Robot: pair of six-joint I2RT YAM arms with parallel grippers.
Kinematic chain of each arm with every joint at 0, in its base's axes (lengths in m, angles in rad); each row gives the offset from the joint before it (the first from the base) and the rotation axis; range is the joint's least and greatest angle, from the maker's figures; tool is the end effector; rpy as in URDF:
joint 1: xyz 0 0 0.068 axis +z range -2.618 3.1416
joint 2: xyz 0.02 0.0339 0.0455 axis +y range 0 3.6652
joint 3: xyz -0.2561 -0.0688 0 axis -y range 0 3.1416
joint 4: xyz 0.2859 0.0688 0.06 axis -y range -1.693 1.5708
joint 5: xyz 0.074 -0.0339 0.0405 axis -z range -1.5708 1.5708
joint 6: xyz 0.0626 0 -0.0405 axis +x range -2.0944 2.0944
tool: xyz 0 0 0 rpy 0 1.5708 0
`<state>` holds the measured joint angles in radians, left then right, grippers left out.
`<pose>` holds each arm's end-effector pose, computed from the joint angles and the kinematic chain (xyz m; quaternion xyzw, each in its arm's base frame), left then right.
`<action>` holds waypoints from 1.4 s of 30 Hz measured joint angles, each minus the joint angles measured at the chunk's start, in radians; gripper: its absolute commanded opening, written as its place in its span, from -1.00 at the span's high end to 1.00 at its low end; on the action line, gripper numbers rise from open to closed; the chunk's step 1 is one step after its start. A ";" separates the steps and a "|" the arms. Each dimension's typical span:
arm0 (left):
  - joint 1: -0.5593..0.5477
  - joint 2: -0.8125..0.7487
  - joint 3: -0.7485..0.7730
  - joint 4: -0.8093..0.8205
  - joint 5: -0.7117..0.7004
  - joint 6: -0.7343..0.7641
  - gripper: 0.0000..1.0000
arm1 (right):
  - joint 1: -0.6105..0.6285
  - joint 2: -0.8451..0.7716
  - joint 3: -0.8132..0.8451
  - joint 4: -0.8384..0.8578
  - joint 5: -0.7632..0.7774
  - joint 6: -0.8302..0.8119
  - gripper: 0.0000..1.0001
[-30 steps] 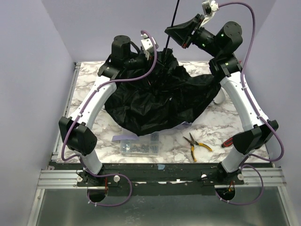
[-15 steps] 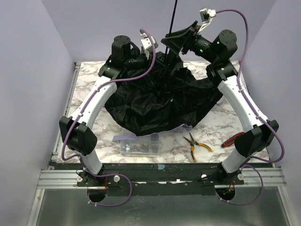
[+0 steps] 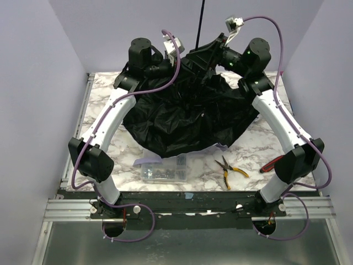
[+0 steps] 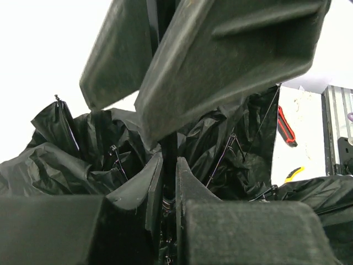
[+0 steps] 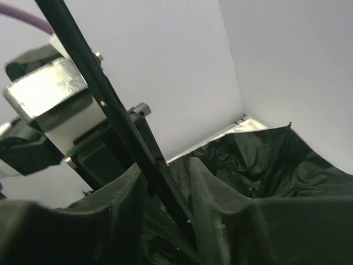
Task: Open the umbrella
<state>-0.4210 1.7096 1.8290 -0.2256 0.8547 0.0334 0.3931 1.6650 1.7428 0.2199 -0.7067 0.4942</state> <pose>0.3883 -0.2256 0.4486 0.4224 0.5970 -0.4196 0.5377 0.3915 0.2064 0.4862 -0.2497 0.5710 0.5096 0.5931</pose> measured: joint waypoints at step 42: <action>-0.049 0.037 0.014 -0.134 -0.280 0.089 0.53 | 0.026 0.030 0.040 -0.104 0.194 -0.134 0.99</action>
<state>-0.4702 1.7470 1.8435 -0.3595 0.5747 0.1226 0.4187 1.6947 1.7828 0.1158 -0.5125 0.3603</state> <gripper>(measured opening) 0.250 0.060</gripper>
